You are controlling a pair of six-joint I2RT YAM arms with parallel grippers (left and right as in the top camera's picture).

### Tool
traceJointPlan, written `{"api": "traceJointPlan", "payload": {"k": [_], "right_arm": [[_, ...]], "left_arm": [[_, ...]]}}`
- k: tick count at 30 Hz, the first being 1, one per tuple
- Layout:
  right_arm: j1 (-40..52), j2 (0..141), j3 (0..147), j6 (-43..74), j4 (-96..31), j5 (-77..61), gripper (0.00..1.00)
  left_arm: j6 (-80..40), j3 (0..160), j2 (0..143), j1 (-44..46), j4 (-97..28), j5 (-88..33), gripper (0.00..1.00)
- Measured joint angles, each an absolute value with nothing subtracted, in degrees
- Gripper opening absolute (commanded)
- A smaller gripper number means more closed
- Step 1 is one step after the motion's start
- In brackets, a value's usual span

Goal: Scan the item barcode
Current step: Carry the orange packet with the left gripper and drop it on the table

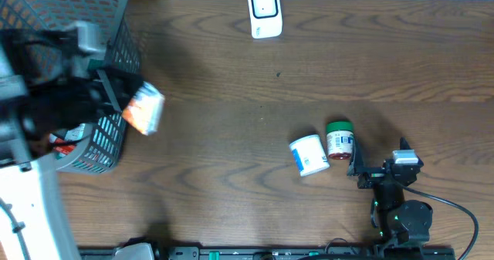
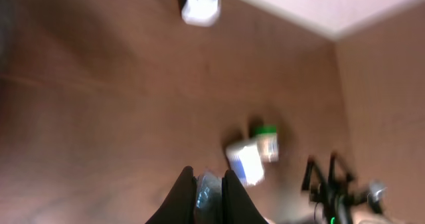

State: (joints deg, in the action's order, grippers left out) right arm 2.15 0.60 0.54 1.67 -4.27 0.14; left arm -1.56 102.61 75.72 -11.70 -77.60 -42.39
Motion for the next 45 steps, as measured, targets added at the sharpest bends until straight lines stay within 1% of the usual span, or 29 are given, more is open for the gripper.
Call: {"api": "traceJointPlan", "payload": {"k": [3, 5, 7, 11, 12, 14, 16, 18, 19, 20, 22, 25, 29, 33, 35, 36, 37, 38, 39, 41, 45], "right_arm": [[2.2, 0.6, 0.5, 1.7, -4.2, 0.1, 0.99], [2.2, 0.6, 0.5, 1.7, -4.2, 0.2, 0.99], [2.2, 0.6, 0.5, 1.7, -4.2, 0.1, 0.99], [2.2, 0.6, 0.5, 1.7, -4.2, 0.2, 0.99], [2.2, 0.6, 0.5, 1.7, -4.2, 0.3, 0.99], [2.2, 0.6, 0.5, 1.7, -4.2, 0.3, 0.99], [2.2, 0.6, 0.5, 1.7, -4.2, 0.2, 0.99], [2.2, 0.6, 0.5, 1.7, -4.2, 0.2, 0.99], [2.2, 0.6, 0.5, 1.7, -4.2, 0.2, 0.99], [2.2, 0.6, 0.5, 1.7, -4.2, 0.2, 0.99], [2.2, 0.6, 0.5, 1.7, -4.2, 0.2, 0.99], [2.2, 0.6, 0.5, 1.7, -4.2, 0.2, 0.99], [2.2, 0.6, 0.5, 1.7, -4.2, 0.2, 0.99], [2.2, 0.6, 0.5, 1.7, -4.2, 0.2, 0.99], [2.2, 0.6, 0.5, 1.7, -4.2, 0.2, 0.99], [2.2, 0.6, 0.5, 1.7, -4.2, 0.2, 0.99], [2.2, 0.6, 0.5, 1.7, -4.2, 0.3, 0.99], [2.2, 0.6, 0.5, 1.7, -4.2, 0.2, 0.99], [2.2, 0.6, 0.5, 1.7, -4.2, 0.2, 0.99], [2.2, 0.6, 0.5, 1.7, -4.2, 0.2, 0.99], [2.2, 0.6, 0.5, 1.7, -4.2, 0.2, 0.99]], "left_arm": [[-1.7, 97.0, 76.0, -1.2, -75.3, -38.5, 0.07], [-3.5, 90.7, 76.6, 5.9, -70.3, -34.4, 0.07], [-5.9, 85.4, 77.1, 10.5, -66.3, -30.9, 0.07], [-14.1, 72.1, 77.5, 21.3, -52.2, -19.9, 0.07], [-16.9, 68.1, 77.5, 24.8, -46.7, -16.0, 0.07], [-20.3, 63.2, 77.8, 29.0, -40.3, -10.8, 0.08], [-23.8, 58.0, 77.8, 33.5, -32.0, -4.4, 0.17], [-26.2, 54.0, 78.1, 37.4, -25.6, 1.0, 0.54], [-27.0, 52.7, 78.3, 38.9, -23.1, 2.8, 0.67], [-27.5, 51.9, 78.8, 39.9, -21.1, 4.1, 0.75], [-27.9, 51.5, 80.1, 41.4, -18.8, 5.8, 0.78], [-27.2, 51.5, 80.8, 41.8, -20.2, 7.2, 0.79], [-26.7, 52.2, 80.8, 40.1, -26.3, 9.2, 0.80], [-26.5, 52.5, 80.9, 34.3, -29.5, 11.3, 0.79], [-26.5, 52.6, 81.3, 29.2, -30.6, 10.4, 0.74], [-26.5, 52.7, 81.4, 27.7, -31.7, 9.4, 0.66], [-26.1, 52.7, 81.6, 25.5, -33.4, 8.6, 0.55], [-26.0, 52.7, 81.8, 23.5, -34.8, 7.8, 0.49], [-25.6, 52.7, 82.1, 22.5, -35.4, 7.6, 0.39], [-25.6, 52.7, 83.7, 20.9, -35.8, 5.3, 0.38], [-25.5, 52.7, 89.0, 21.6, -35.4, 0.1, 0.38]]}}
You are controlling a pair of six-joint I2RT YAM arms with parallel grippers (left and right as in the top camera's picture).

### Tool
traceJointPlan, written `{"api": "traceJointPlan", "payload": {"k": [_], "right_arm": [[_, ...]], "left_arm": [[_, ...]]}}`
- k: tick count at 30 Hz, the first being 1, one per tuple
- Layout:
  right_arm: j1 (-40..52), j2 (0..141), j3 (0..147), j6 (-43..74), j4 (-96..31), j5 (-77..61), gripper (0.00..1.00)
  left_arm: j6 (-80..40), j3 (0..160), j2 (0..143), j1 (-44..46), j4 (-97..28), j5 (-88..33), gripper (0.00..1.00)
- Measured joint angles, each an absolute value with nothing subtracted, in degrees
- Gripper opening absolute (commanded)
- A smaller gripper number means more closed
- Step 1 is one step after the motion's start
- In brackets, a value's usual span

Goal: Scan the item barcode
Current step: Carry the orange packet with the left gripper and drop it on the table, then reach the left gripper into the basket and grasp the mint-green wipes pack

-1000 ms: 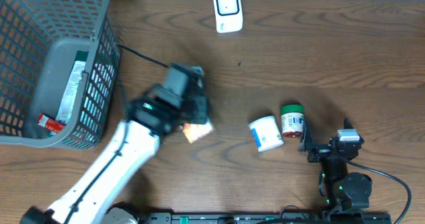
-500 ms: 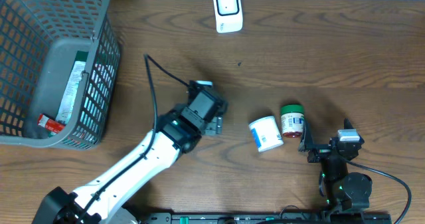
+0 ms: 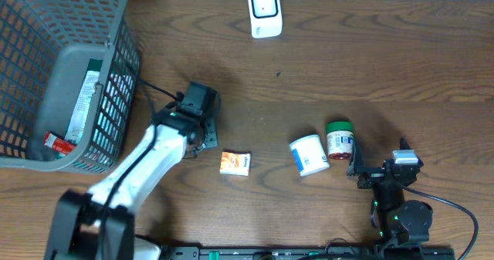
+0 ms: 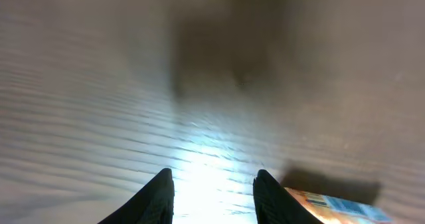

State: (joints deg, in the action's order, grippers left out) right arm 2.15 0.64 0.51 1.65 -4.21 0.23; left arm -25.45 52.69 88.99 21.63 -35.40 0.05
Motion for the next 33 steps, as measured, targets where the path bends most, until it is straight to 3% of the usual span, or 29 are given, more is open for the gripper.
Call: {"api": "traceJointPlan", "payload": {"k": [4, 13, 21, 23, 27, 28, 29, 33], "right_arm": [[2.2, 0.6, 0.5, 1.7, -4.2, 0.2, 0.99], [2.2, 0.6, 0.5, 1.7, -4.2, 0.2, 0.99], [2.2, 0.6, 0.5, 1.7, -4.2, 0.2, 0.99], [2.2, 0.6, 0.5, 1.7, -4.2, 0.2, 0.99], [2.2, 0.6, 0.5, 1.7, -4.2, 0.2, 0.99], [2.2, 0.6, 0.5, 1.7, -4.3, 0.2, 0.99], [2.2, 0.6, 0.5, 1.7, -4.2, 0.2, 0.99], [2.2, 0.6, 0.5, 1.7, -4.2, 0.2, 0.99]], "left_arm": [[-25.6, 52.7, 98.0, 22.8, -35.5, -8.4, 0.31], [-25.2, 53.8, 99.7, 23.5, -32.6, -38.2, 0.31], [-25.0, 61.2, 91.5, 23.5, -33.8, -32.4, 0.31], [-23.7, 63.1, 86.5, 23.1, -37.4, -26.5, 0.44], [-20.1, 73.6, 82.4, 17.9, -49.9, -20.7, 0.49], [-18.9, 78.5, 82.1, 14.9, -52.6, -19.4, 0.52], [-17.9, 83.0, 81.9, 11.8, -54.3, -18.5, 0.63], [-14.9, 98.0, 81.3, -1.8, -56.3, -14.9, 0.72]]}}
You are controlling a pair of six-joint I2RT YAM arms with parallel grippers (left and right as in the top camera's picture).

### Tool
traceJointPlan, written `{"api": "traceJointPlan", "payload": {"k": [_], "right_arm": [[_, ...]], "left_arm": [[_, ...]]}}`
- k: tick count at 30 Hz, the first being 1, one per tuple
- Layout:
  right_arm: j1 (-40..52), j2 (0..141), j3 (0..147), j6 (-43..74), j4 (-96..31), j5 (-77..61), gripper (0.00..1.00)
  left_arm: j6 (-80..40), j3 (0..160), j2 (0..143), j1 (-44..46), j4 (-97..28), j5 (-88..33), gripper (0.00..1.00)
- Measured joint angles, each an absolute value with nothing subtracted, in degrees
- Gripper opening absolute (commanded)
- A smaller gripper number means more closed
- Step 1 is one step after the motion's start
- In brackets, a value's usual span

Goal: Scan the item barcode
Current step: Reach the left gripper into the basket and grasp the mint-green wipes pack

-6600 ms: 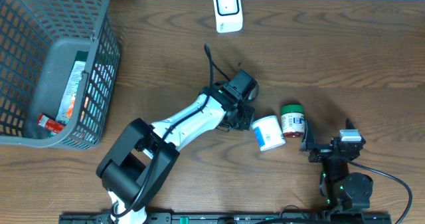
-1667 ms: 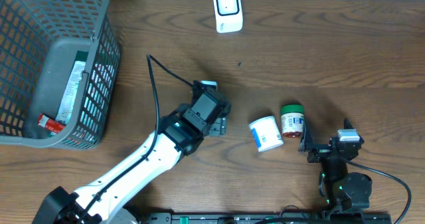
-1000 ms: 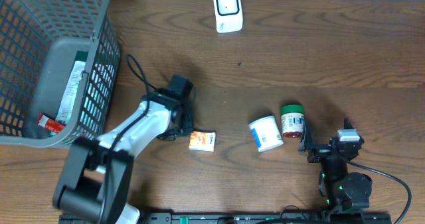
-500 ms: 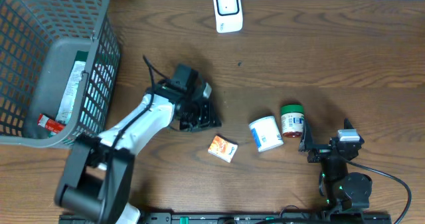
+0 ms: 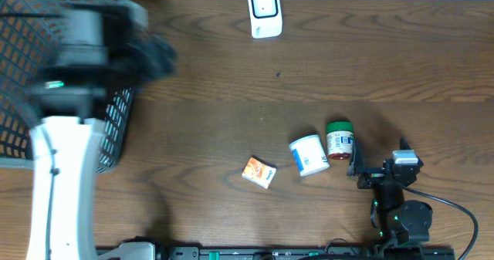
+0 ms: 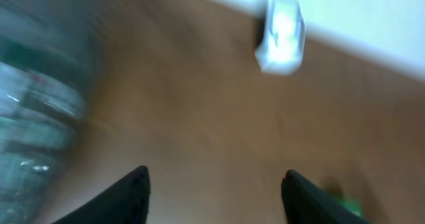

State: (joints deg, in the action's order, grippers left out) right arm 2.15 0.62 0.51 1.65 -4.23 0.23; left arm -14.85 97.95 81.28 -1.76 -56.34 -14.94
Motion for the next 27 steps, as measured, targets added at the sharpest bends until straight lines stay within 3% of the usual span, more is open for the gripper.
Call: {"api": "traceJointPlan", "payload": {"k": [3, 8, 13, 24, 27], "right_arm": [[2.2, 0.6, 0.5, 1.7, -4.2, 0.2, 0.99], [2.2, 0.6, 0.5, 1.7, -4.2, 0.3, 0.99], [2.2, 0.6, 0.5, 1.7, -4.2, 0.3, 0.99], [2.2, 0.6, 0.5, 1.7, -4.2, 0.2, 0.99], [2.2, 0.6, 0.5, 1.7, -4.2, 0.2, 0.99]], "left_arm": [[-14.1, 101.4, 80.4, -11.0, -55.0, -12.2, 0.84], [-13.4, 100.8, 82.7, -21.9, -55.6, -5.5, 0.89], [-13.4, 98.6, 90.4, -26.6, -56.6, -3.7, 0.94], [-10.4, 97.2, 114.6, -28.8, -62.2, -3.0, 0.94], [-9.0, 97.2, 119.2, -28.8, -62.1, -4.3, 0.86]]}}
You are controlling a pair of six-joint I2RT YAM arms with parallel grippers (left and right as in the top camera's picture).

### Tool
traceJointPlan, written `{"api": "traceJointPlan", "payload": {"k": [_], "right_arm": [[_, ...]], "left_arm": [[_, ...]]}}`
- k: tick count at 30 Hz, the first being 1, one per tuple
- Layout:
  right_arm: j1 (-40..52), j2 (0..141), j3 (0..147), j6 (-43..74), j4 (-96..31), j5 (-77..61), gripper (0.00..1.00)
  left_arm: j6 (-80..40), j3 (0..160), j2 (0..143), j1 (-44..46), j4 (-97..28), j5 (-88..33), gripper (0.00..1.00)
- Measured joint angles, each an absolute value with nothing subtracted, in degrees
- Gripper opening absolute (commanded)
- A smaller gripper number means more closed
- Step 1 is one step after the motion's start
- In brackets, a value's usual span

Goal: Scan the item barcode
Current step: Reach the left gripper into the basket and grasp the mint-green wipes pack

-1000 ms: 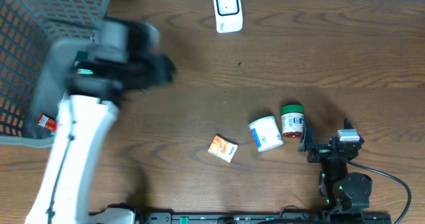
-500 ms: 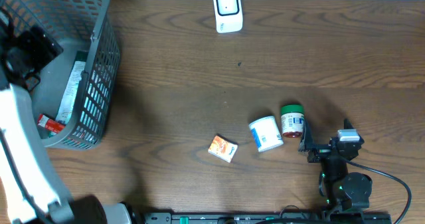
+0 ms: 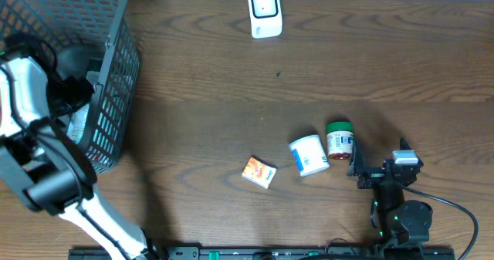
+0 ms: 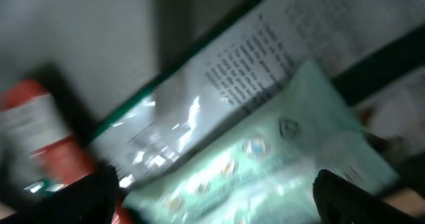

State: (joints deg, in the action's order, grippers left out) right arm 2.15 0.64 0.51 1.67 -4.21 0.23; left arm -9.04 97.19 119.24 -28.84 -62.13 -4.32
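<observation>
My left gripper (image 4: 216, 207) is open, its two dark fingers (image 4: 86, 197) wide apart low over a shiny pale green packet (image 4: 265, 157) inside the grey basket (image 3: 123, 55). A red item (image 4: 36, 127) lies beside the packet. From overhead the left gripper (image 3: 79, 90) sits down in the basket. On the table lie an orange packet (image 3: 258, 172), a white and blue tub (image 3: 309, 154) and a green-lidded jar (image 3: 339, 140). The white scanner (image 3: 265, 11) stands at the far edge. My right gripper (image 3: 361, 167) rests beside the jar, with nothing in it.
The basket's mesh wall (image 3: 116, 121) rises around my left gripper. The right arm's base and cable (image 3: 401, 214) fill the near right corner. Bare brown wood (image 3: 231, 82) lies between the basket and the scanner.
My left gripper was up over the basket's rim, facing the table and scanner. Now it is down inside the basket, open over the green packet. The orange packet has not moved.
At first my left gripper was shut on the orange packet, just outside the basket. Then the packet lay on the table with the gripper open beside it. Later the packet lay a little further right and the arm was over the basket, where it now reaches in.
</observation>
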Motion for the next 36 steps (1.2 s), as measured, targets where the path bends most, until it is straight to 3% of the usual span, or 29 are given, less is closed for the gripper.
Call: {"api": "traceJointPlan", "payload": {"k": [1, 2, 3, 4, 5, 6, 14, 23, 29, 32, 34, 36], "right_arm": [[2.2, 0.6, 0.5, 1.7, -4.2, 0.2, 0.99], [2.2, 0.6, 0.5, 1.7, -4.2, 0.3, 0.99], [2.2, 0.6, 0.5, 1.7, -4.2, 0.2, 0.99], [2.2, 0.6, 0.5, 1.7, -4.2, 0.2, 0.99], [2.2, 0.6, 0.5, 1.7, -4.2, 0.2, 0.99], [2.2, 0.6, 0.5, 1.7, -4.2, 0.3, 0.99], [2.2, 0.6, 0.5, 1.7, -4.2, 0.2, 0.99], [2.2, 0.6, 0.5, 1.7, -4.2, 0.2, 0.99], [2.2, 0.6, 0.5, 1.7, -4.2, 0.2, 0.99], [2.2, 0.6, 0.5, 1.7, -4.2, 0.2, 0.99], [2.2, 0.6, 0.5, 1.7, -4.2, 0.2, 0.99], [2.2, 0.6, 0.5, 1.7, -4.2, 0.2, 0.99]], "left_arm": [[-8.3, 97.2, 120.7, -28.8, -62.1, -5.8, 0.82], [-7.3, 97.2, 122.0, -28.8, -61.9, -7.8, 0.68], [-6.6, 97.2, 122.6, -28.9, -61.8, -9.7, 0.42], [-6.3, 97.3, 122.6, -29.0, -61.9, -10.5, 0.31], [-5.8, 97.3, 122.6, -29.1, -62.0, -11.5, 0.11], [-5.5, 97.4, 122.8, -29.0, -62.3, -12.5, 0.09], [-4.9, 98.7, 120.5, -29.7, -63.7, -13.1, 0.07], [-10.5, 100.0, 92.5, -33.1, -60.8, -13.0, 0.08], [-12.3, 102.1, 75.5, -27.7, -61.5, -13.6, 0.08], [-12.4, 102.1, 73.1, -23.1, -62.6, -12.4, 0.16], [-12.8, 102.1, 73.6, -21.5, -62.6, -9.5, 0.47], [-12.9, 102.1, 75.3, -21.2, -62.5, -6.1, 0.62]]}}
